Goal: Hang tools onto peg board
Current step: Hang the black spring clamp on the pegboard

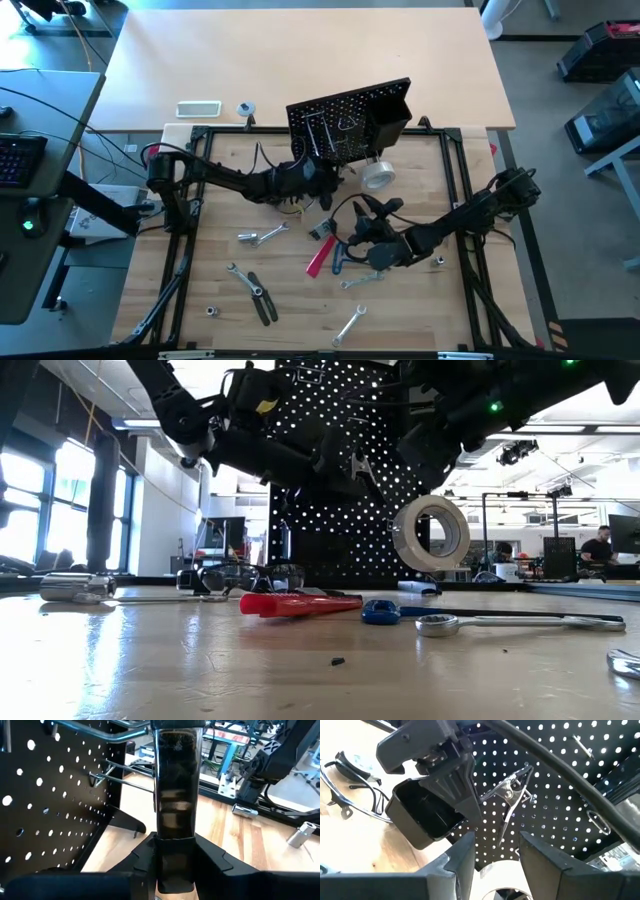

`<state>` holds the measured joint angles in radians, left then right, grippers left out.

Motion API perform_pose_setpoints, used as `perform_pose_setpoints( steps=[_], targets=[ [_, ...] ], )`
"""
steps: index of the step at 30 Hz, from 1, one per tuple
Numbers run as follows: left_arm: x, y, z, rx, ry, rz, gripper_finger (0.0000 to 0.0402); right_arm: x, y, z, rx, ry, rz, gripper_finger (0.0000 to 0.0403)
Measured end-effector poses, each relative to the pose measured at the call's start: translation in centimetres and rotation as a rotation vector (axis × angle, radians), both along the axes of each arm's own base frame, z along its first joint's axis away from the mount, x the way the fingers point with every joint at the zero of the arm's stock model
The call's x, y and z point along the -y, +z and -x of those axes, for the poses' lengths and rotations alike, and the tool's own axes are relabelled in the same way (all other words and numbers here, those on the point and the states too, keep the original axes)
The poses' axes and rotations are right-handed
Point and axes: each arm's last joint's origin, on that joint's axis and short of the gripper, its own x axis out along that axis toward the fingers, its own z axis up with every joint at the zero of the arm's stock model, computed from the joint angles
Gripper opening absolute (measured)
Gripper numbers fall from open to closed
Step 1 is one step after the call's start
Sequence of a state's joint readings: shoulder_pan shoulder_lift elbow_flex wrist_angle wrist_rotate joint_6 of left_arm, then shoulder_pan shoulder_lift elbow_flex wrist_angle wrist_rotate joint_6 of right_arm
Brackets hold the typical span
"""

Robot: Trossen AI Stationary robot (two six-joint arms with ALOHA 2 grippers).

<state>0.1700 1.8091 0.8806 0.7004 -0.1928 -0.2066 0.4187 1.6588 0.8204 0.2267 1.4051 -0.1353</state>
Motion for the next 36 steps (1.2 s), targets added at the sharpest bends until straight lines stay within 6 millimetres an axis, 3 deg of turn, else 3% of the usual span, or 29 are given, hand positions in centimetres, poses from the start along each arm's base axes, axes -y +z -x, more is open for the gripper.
perform_pose_setpoints(
  steps=[36],
  targets=[
    [-1.2, 0.2, 0.6, -0.04, 0.054, -0.016, 0.0079, 0.4, -1.3, 1.0, -0.001, -0.014, -0.054, 0.0145]
  ],
)
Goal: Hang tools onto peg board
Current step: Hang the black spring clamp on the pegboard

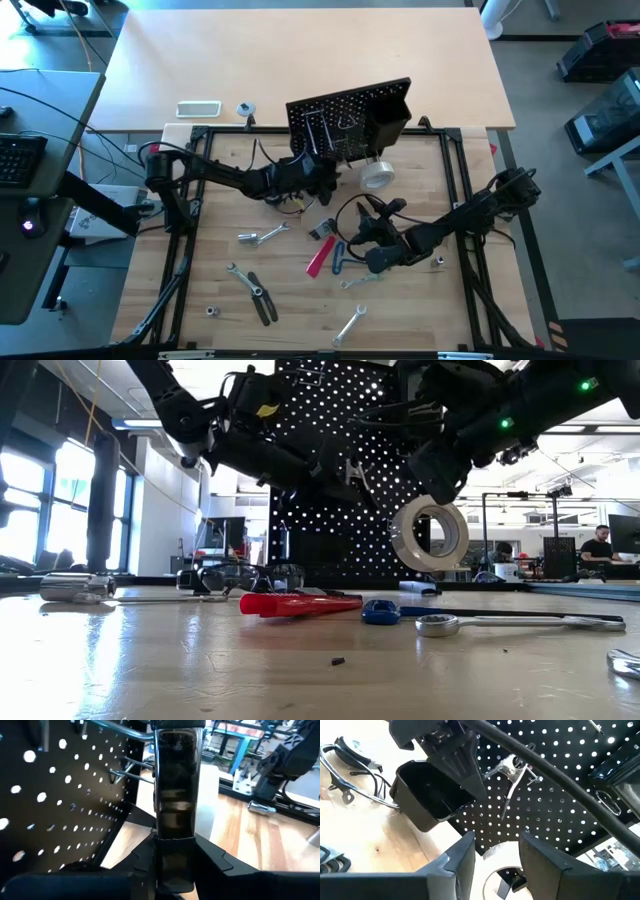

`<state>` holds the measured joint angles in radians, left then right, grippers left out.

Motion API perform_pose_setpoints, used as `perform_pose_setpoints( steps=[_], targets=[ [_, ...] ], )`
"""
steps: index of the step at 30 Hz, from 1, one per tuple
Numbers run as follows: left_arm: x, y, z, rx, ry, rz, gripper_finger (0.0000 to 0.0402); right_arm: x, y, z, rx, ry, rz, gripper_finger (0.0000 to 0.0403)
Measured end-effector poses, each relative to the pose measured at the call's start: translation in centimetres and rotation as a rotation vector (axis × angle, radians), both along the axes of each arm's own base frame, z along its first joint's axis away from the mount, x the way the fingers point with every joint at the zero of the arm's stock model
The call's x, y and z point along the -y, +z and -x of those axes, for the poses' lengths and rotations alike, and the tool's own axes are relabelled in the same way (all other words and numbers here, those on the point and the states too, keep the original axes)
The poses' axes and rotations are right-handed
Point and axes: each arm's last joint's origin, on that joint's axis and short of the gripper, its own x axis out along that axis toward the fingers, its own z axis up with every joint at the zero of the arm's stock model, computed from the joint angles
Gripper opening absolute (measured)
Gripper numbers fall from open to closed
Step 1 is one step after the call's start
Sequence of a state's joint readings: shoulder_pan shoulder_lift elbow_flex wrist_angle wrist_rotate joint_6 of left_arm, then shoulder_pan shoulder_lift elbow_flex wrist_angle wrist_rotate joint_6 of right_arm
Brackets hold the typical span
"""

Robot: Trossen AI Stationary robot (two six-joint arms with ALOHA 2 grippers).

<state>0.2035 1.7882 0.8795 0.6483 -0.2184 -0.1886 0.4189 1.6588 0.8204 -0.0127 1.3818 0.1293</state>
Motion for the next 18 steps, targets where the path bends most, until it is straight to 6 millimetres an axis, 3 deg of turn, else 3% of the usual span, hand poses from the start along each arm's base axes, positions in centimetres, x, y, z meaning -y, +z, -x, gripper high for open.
perform_pose_setpoints(
  steps=[18],
  targets=[
    [-0.13, 0.19, 0.37, -0.02, 0.103, 0.013, 0.008, 0.02, -0.09, 0.05, -0.014, 0.008, -0.004, 0.0145]
  ],
)
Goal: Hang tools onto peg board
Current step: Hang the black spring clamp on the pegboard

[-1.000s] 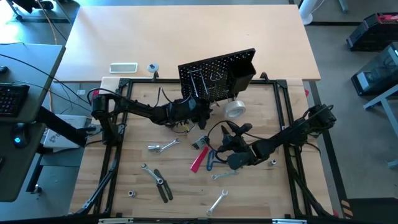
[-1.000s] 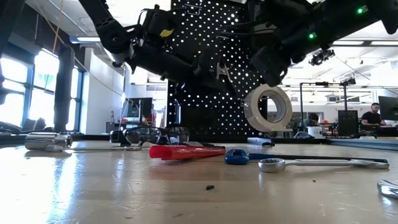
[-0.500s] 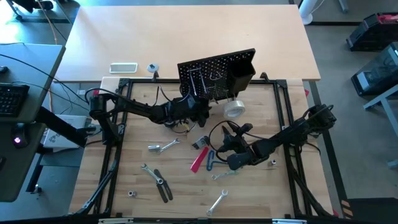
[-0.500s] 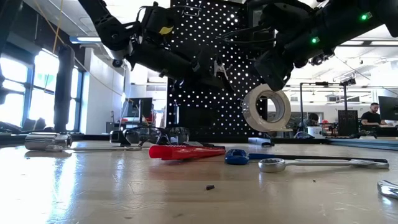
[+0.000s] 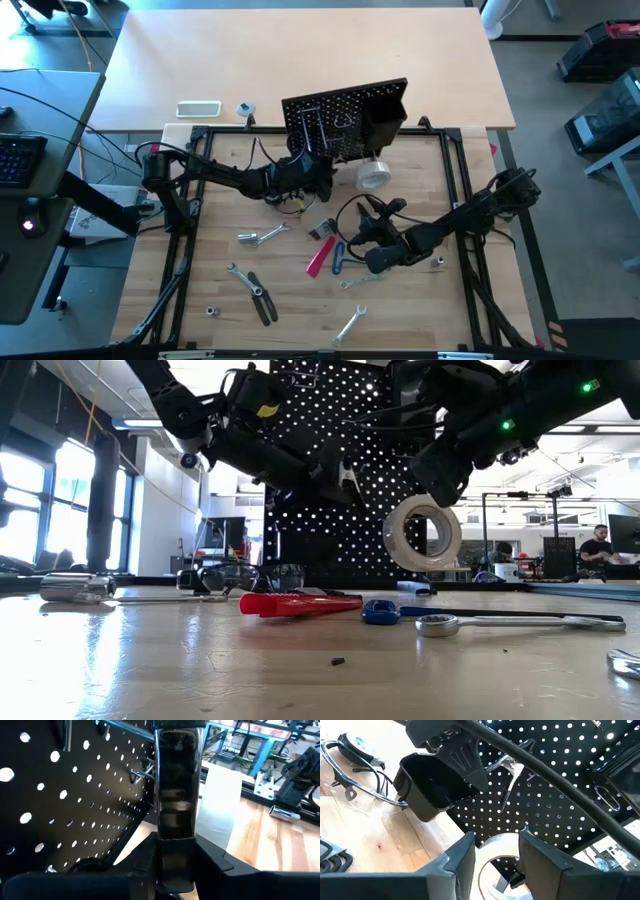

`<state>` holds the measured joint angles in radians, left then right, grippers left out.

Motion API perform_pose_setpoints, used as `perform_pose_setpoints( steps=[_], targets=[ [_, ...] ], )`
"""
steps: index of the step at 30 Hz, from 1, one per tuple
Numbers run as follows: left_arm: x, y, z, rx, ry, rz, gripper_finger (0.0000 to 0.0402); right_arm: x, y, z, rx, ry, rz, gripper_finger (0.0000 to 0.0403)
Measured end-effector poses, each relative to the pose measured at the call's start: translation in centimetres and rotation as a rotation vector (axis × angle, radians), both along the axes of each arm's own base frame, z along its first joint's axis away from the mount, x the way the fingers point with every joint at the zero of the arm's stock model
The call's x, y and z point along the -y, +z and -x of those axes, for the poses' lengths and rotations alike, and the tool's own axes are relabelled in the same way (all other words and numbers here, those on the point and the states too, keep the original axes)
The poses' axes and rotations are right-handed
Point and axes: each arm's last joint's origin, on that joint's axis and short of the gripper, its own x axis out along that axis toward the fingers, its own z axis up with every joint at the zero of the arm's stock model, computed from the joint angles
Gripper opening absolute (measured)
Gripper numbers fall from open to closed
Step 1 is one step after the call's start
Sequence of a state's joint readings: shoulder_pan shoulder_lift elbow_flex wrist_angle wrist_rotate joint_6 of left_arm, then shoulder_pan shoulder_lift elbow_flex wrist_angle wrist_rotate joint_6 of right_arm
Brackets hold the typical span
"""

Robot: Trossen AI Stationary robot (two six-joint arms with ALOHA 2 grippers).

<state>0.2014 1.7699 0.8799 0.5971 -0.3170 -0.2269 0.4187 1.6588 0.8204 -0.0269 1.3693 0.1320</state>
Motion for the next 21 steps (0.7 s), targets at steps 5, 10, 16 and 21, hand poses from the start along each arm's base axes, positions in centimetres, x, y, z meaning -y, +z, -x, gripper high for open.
perform_pose_setpoints(
  steps=[5, 10, 16, 21],
  targets=[
    [0.16, 0.03, 0.02, 0.0, 0.052, -0.014, 0.0081, -0.02, -0.03, 0.02, -0.004, 0.003, -0.002, 0.0145],
    [0.16, 0.03, 0.03, -0.004, 0.06, -0.022, 0.0081, -0.02, -0.04, 0.02, -0.005, 0.005, -0.005, 0.0145],
    [0.25, 0.02, 0.04, -0.007, 0.079, -0.028, 0.0105, -0.02, -0.04, 0.02, -0.005, 0.006, -0.006, 0.0145],
    [0.26, 0.04, 0.06, -0.008, 0.092, -0.032, 0.0143, -0.01, -0.08, 0.06, -0.005, 0.006, -0.008, 0.0145]
  ],
)
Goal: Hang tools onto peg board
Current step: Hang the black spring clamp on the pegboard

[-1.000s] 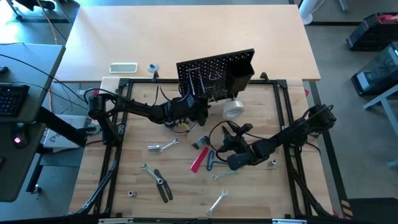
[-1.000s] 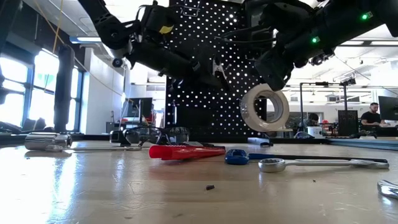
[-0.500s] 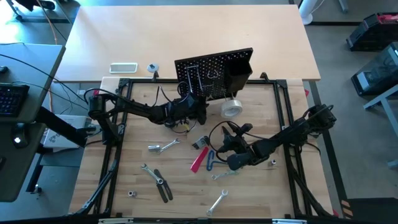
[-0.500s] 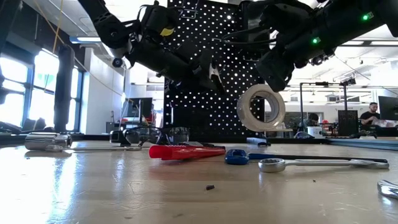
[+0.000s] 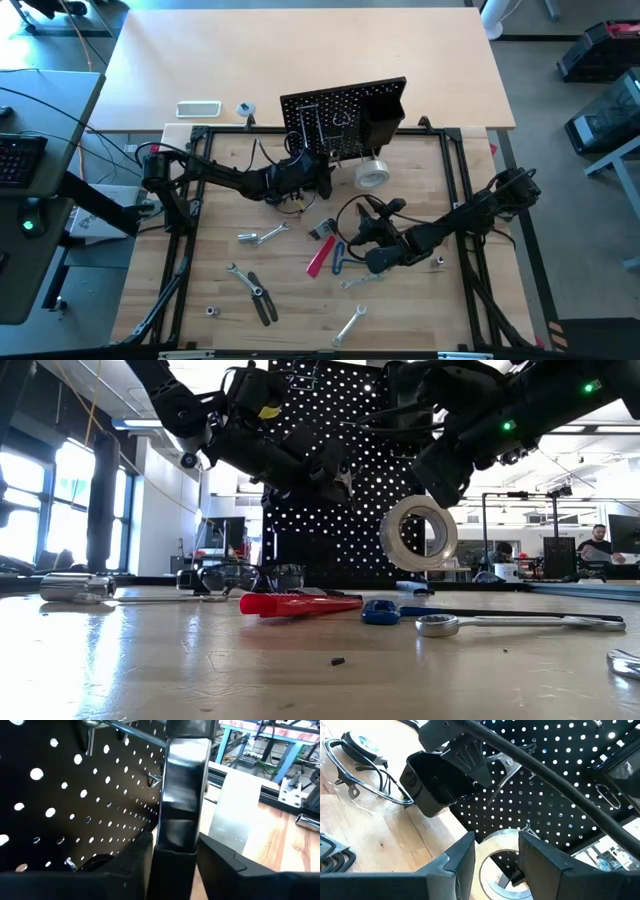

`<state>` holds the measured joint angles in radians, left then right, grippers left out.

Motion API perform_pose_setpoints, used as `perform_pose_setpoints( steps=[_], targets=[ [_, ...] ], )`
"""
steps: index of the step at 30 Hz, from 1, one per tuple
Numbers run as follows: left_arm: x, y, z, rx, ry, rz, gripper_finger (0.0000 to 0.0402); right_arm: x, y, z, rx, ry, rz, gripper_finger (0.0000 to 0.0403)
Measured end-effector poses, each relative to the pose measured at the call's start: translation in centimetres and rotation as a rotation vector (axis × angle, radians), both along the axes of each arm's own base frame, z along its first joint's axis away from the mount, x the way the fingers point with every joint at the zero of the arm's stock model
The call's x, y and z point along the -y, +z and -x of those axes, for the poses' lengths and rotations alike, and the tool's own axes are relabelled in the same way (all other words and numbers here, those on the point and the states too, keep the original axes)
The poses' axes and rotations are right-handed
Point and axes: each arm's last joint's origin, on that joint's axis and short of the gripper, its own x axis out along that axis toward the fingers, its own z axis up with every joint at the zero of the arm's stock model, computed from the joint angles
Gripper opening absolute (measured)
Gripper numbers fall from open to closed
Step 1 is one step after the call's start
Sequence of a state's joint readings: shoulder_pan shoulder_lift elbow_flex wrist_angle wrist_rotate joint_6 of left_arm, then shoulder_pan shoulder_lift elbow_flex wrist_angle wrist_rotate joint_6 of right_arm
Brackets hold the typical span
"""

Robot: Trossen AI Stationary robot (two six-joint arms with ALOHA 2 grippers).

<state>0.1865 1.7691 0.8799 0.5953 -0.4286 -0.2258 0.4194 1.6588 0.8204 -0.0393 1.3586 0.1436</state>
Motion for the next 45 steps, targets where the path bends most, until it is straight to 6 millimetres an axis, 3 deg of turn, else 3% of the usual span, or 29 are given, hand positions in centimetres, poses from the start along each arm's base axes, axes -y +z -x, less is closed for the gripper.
perform_pose_setpoints(
  steps=[6, 19, 30, 45],
  targets=[
    [0.1, 0.0, 0.0, -0.002, 0.001, -0.001, 0.0166, 0.1, -0.3, 0.3, 0.001, 0.001, -0.03, 0.0145],
    [0.9, 0.0, -0.1, -0.019, -0.013, -0.02, 0.0168, 0.1, -0.4, 0.4, 0.006, -0.001, -0.038, 0.0145],
    [1.7, 1.8, 0.7, -0.068, 0.036, -0.108, 0.0168, 0.1, -0.4, 0.3, 0.023, -0.004, -0.049, 0.0145],
    [2.4, 1.2, 0.8, -0.148, 0.025, -0.105, 0.0168, -0.1, -0.1, -0.1, 0.089, 0.006, -0.095, 0.0145]
  ],
)
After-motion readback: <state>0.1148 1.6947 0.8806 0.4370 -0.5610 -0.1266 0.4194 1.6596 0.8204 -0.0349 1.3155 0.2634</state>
